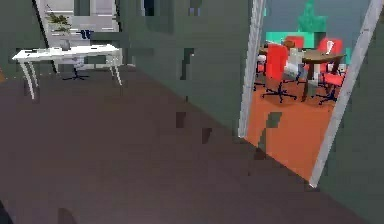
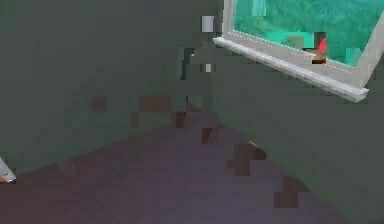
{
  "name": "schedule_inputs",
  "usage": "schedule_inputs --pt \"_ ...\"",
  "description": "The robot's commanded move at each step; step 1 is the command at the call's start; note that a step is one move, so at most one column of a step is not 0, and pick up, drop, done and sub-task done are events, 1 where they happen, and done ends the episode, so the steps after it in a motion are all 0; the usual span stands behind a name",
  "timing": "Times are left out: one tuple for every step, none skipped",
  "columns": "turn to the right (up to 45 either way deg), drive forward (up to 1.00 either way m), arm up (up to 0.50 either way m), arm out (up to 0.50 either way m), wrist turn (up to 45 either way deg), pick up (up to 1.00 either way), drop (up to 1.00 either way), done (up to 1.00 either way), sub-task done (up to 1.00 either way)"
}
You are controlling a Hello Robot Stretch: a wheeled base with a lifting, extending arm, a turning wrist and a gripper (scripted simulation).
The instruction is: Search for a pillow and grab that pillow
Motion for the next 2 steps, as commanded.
schedule_inputs --pt "45.0 0.0 0.0 0.0 0.0 0.0 0.0 0.0 0.0" --pt "12.0 0.0 0.0 0.0 0.0 0.0 0.0 0.0 0.0"
